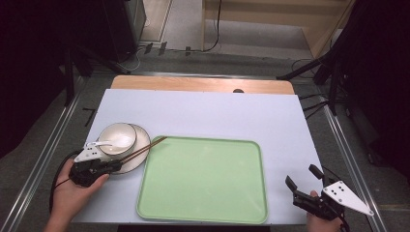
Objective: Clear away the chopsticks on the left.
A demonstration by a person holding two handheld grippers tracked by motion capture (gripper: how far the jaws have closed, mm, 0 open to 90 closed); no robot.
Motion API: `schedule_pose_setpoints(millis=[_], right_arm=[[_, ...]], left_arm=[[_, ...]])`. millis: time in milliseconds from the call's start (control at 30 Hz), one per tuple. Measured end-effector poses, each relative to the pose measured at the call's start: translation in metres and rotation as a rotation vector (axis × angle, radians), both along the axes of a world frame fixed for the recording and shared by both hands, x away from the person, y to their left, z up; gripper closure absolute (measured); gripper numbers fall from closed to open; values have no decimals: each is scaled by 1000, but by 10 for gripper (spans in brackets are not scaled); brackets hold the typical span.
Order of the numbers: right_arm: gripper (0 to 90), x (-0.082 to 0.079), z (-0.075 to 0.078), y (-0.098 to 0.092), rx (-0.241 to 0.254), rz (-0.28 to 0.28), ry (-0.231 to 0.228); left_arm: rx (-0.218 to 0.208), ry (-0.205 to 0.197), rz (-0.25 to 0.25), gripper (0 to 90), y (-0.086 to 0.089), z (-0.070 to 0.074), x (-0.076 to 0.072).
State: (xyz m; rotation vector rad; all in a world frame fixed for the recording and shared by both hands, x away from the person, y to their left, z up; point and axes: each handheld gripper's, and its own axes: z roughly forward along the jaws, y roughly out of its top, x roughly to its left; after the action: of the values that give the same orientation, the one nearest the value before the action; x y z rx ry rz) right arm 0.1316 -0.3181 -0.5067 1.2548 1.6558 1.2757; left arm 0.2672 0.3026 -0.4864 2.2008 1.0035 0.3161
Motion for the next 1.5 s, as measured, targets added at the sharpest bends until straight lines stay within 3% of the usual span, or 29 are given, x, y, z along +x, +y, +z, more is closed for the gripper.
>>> schedule_pose_setpoints(millis=[233, 833, 1100, 1133, 1267, 1500], right_arm=[[131, -1, 0, 0, 2, -5, 2], [131, -2, 1, -1, 1, -7, -2], [131, -2, 1, 0, -5, -6, -7], [131, -2, 1, 0, -5, -7, -6], [131, -2, 1, 0, -3, -8, -7], [131, -2, 1, 0, -3, -10, -8]], left_arm=[[-9, 5, -24, 826, -1, -3, 0], [28, -32, -65, 857, -4, -6, -2], [-37, -62, -58, 857, -7, 7, -10], [-60, -70, -58, 857, -10, 11, -12], [-85, -79, -58, 857, -18, 16, -16], [-134, -57, -74, 857, -43, 17, -23]])
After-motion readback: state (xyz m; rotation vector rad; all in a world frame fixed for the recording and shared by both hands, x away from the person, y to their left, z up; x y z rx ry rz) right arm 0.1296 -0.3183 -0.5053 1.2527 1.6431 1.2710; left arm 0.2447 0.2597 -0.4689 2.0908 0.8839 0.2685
